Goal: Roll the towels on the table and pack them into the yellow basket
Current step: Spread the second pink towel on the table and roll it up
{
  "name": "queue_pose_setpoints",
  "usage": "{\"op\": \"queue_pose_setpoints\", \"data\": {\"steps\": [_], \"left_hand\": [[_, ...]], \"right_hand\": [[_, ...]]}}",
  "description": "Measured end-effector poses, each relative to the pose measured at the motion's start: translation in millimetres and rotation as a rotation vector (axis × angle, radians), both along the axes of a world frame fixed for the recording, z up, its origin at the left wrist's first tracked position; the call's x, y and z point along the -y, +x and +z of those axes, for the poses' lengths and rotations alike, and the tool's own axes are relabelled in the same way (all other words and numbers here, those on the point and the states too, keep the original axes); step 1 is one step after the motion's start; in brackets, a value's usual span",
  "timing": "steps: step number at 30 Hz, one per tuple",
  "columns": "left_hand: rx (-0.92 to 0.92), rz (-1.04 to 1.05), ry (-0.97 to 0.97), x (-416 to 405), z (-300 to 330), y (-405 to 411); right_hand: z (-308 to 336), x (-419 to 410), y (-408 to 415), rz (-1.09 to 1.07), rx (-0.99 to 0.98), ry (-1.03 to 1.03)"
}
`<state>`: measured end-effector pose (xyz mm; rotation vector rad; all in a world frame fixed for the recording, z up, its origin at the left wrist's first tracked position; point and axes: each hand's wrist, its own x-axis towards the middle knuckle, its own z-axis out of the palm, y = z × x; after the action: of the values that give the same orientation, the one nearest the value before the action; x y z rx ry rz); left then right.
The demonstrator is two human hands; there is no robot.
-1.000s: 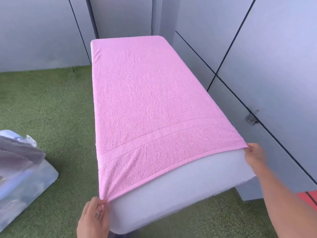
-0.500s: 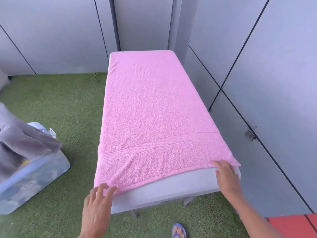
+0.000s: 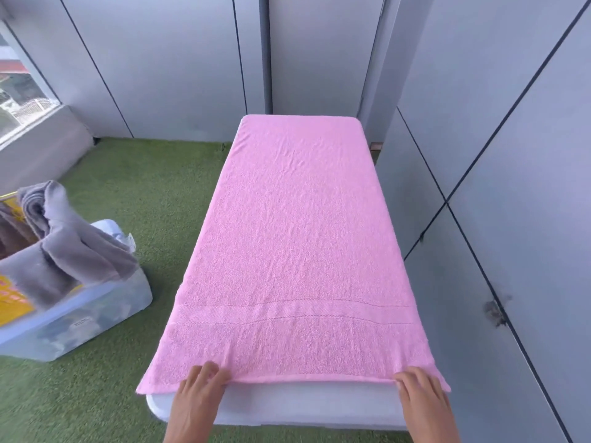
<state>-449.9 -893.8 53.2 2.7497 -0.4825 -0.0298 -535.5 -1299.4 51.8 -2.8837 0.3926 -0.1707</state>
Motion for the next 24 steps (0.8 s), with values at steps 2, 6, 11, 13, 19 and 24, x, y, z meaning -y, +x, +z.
{"op": "queue_pose_setpoints", "data": {"steps": [2,6,11,13,19,24], "left_hand": [[-0.040,-0.021,0.017,-6,2,-3],[-0.065,0.030,0.024,-17,2,-2],[-0.050,0.059,-0.046,-58,5,-6],[-0.012,-0.020,-0.103,-71,11,-6],[-0.073,-0.078,-0.058,-99,7,24],[-0.064,-0.122,-0.065,-118,-7,33]], "right_hand": [[-1,8,-4,0.049,0.008,-0.003],[-4,15,-6,0.016,0.014,0.025],[-7,28,-16,-0.030,0.039,0.010],[-2,24,-16,0.000,0.087,0.017],[-1,29,-16,-0.061,-0.092,0.058],[10,14,-13,-0.118,-0.170,0.056]]}}
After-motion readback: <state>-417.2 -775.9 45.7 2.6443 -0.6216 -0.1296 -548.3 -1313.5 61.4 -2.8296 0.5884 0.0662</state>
